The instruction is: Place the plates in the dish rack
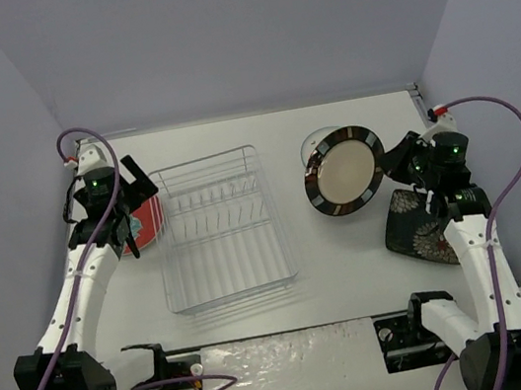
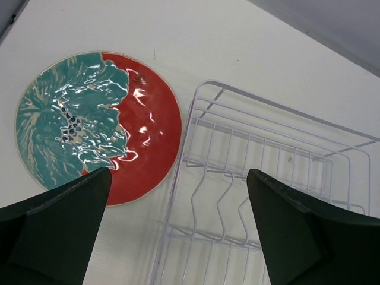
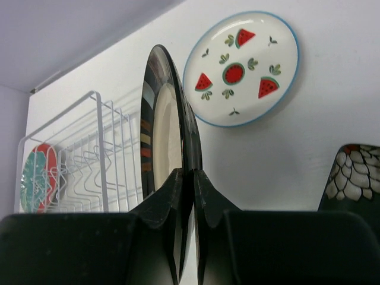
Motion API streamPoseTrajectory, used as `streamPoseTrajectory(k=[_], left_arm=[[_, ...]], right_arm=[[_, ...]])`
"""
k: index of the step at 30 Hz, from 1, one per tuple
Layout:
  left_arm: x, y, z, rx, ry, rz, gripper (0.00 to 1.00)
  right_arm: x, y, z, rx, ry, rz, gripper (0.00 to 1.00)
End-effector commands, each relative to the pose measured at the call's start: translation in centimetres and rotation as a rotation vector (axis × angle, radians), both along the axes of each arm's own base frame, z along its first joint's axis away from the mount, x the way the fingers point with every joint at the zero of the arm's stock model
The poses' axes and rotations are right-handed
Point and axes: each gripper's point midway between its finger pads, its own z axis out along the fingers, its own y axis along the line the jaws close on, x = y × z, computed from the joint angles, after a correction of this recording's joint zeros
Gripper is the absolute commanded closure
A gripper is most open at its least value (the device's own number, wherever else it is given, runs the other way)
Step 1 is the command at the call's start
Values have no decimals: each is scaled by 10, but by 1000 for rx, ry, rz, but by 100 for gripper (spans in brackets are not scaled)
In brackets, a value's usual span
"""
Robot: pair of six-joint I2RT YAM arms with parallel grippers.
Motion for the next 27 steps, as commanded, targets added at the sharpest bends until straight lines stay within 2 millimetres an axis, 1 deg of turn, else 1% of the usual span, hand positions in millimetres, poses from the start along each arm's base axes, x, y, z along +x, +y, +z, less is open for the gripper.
streamPoseTrajectory(k=[1, 3, 4, 5, 6, 8, 10, 12, 16, 18, 21, 22, 24, 27], left_arm=[[11, -4, 23, -2, -88, -30, 3], [13, -5, 22, -2, -80, -33, 3], [14, -4, 20, -1, -75, -33, 3], [14, -5, 19, 0, -68, -36, 3], [14, -4, 18, 1, -63, -34, 3], [13, -3, 18, 5, -56, -27, 3], [13, -2, 18, 7, -58, -24, 3], [12, -2, 18, 7, -58, -23, 3], [12, -2, 18, 10, -56, -20, 3], [11, -1, 18, 12, -55, -15, 3], [11, 0, 17, 14, -53, -13, 3], [11, 0, 17, 15, -52, -13, 3], [11, 2, 16, 19, -49, -5, 3], [10, 3, 16, 22, -46, 0, 3]], right_arm=[[29, 24, 130, 20, -383, 86, 100], [35, 39, 140, 8, -392, 112, 100], [38, 51, 143, 3, -397, 130, 100], [43, 61, 139, -10, -383, 144, 100], [43, 69, 144, -15, -393, 156, 100], [55, 83, 147, -24, -382, 184, 100], [61, 92, 160, -48, -402, 203, 100], [70, 109, 155, -64, -379, 235, 100], [82, 133, 158, -107, -389, 248, 100], [85, 147, 159, -145, -382, 254, 100], [91, 159, 159, -203, -370, 239, 100], [89, 166, 159, -221, -369, 247, 100], [92, 172, 156, -258, -359, 230, 100], [89, 184, 161, -288, -366, 242, 100]])
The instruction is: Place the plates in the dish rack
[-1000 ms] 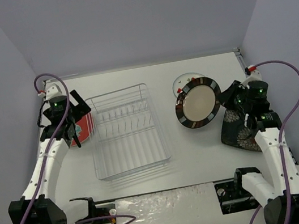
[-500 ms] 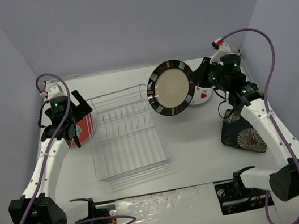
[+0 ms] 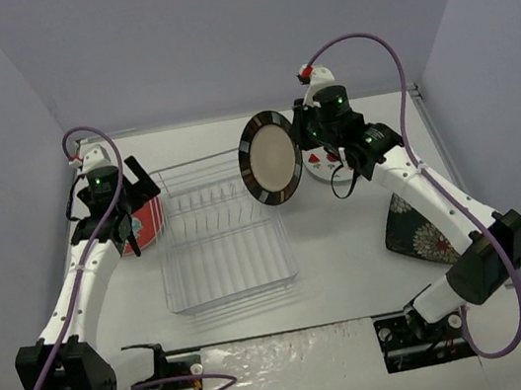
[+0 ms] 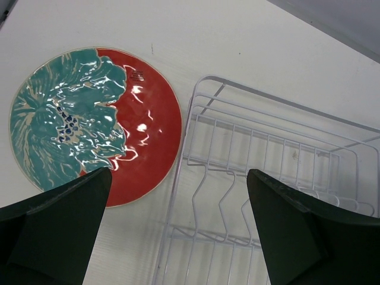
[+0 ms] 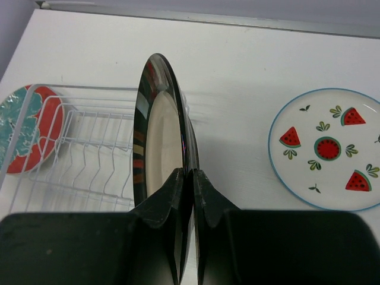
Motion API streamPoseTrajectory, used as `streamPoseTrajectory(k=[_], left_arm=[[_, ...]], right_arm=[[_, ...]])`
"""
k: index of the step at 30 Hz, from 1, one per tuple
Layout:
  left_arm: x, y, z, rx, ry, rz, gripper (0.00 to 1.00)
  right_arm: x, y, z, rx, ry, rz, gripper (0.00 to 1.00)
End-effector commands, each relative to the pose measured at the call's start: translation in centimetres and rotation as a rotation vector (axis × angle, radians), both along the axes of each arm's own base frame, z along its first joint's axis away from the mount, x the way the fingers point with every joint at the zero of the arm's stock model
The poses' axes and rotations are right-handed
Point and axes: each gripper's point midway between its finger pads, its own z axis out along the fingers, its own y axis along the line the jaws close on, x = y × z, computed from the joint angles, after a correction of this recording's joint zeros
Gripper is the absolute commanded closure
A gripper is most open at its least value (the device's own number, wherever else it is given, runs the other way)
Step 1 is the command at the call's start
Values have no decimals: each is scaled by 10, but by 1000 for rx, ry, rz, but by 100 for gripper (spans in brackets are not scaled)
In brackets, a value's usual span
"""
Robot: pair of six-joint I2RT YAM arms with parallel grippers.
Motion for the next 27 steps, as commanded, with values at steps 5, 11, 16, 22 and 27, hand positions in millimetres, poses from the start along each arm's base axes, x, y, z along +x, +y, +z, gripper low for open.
streamPoseTrajectory(k=[5, 11, 16, 22, 27], left_arm=[[5, 5, 28, 14, -76, 18, 3], [4, 6, 28, 15, -77, 23, 3], [3, 8, 27, 18, -71, 33, 3], [1, 11, 26, 24, -66, 46, 3], [0, 12, 25, 29, -64, 55, 3]], right_arm=[[12, 15, 102, 33, -287, -87, 100], [7, 32, 92, -46, -285, -142, 100], [3, 46, 90, -114, -300, -181, 100], [-5, 58, 84, -221, -313, -231, 100], [-16, 66, 82, -299, -334, -283, 100]])
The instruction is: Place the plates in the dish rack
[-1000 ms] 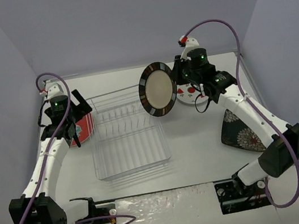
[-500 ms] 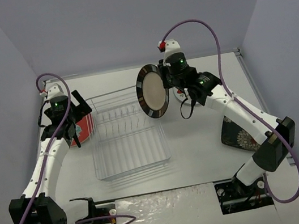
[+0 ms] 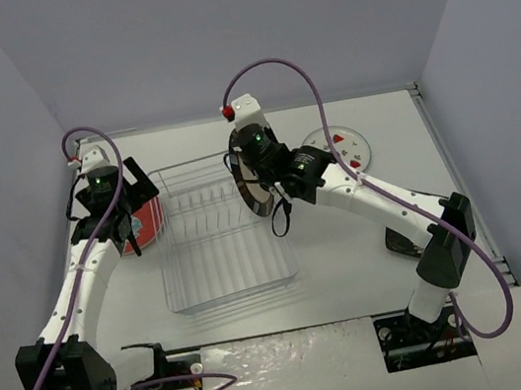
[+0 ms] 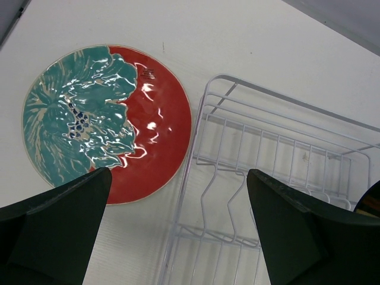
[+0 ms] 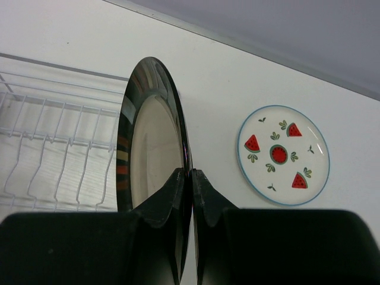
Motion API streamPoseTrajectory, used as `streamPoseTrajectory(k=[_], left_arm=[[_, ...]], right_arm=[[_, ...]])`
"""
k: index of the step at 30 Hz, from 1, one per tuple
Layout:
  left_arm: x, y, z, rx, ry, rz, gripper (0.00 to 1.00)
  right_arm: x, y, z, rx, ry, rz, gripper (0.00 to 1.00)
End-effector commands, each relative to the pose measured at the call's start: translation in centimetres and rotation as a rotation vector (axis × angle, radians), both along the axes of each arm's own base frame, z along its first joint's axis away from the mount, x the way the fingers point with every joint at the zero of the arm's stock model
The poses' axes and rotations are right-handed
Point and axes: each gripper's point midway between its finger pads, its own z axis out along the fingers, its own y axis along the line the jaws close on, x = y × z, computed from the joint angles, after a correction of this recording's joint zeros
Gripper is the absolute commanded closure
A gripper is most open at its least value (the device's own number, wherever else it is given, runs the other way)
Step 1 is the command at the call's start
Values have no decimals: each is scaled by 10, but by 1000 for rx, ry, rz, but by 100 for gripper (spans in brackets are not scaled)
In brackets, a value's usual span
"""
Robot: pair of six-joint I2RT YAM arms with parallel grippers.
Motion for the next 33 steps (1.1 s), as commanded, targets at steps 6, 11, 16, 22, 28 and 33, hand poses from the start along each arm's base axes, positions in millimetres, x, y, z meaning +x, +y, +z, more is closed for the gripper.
streamPoseTrajectory(k=[6, 11, 16, 22, 28, 33], left_arm=[[4, 6, 26, 10, -73, 28, 3], [3, 7, 26, 13, -72, 31, 3], [2, 9, 27, 18, -74, 42, 3], [1, 11, 25, 23, -68, 49, 3], [0, 13, 24, 27, -62, 60, 3], [1, 13, 22, 26, -53, 66, 3]], right_arm=[[-5, 3, 82, 61, -263, -191, 100], [-6, 13, 70, 34, -266, -262, 100], [-7, 18, 59, 31, -282, -336, 100], [-4, 35, 45, 27, -266, -305, 100], [0, 50, 20, 27, -226, -270, 100], [-1, 59, -4, 36, -185, -250, 100]])
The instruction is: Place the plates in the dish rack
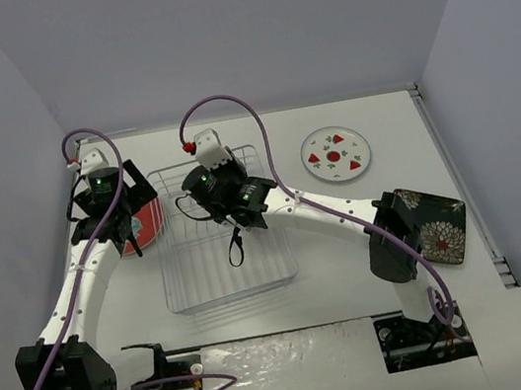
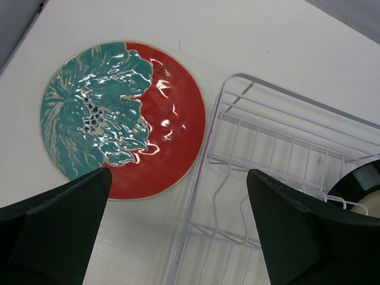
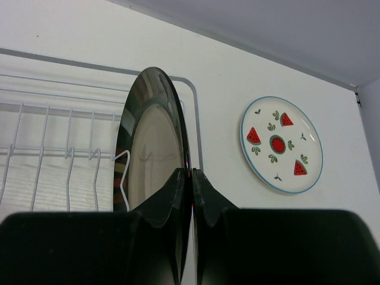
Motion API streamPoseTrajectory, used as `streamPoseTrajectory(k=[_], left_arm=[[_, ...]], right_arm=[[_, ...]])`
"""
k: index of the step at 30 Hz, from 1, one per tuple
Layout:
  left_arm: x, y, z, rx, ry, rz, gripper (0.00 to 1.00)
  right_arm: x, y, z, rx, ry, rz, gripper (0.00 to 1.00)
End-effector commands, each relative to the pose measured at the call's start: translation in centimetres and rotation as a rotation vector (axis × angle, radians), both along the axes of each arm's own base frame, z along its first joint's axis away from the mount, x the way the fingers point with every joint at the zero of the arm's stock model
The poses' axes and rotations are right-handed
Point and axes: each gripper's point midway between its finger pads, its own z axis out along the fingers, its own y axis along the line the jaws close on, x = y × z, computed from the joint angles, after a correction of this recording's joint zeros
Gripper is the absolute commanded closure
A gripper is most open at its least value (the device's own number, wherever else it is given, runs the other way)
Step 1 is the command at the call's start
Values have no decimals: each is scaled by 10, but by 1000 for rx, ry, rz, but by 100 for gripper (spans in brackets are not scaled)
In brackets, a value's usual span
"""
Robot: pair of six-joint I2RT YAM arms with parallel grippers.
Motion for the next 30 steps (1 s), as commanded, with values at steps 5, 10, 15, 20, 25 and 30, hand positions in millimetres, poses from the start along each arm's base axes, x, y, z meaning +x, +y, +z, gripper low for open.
streamPoseTrajectory(k=[5, 10, 15, 20, 25, 30], left_arm=[[7, 4, 25, 0, -72, 23, 3], [7, 4, 25, 1, -67, 24, 3], [9, 4, 21, 1, -64, 23, 3], [10, 3, 18, 0, -47, 21, 3], [9, 3, 20, 1, -50, 22, 3], [8, 9, 21, 8, -39, 49, 3]], right_arm=[[4, 2, 34, 194, -101, -88, 97], [4, -5, 31, 216, -95, -107, 73], [4, -7, 28, 237, -77, -91, 36], [3, 2, 29, 268, -54, -36, 13], [10, 16, 51, 334, -11, 129, 3], [16, 13, 90, 515, 57, 383, 0]])
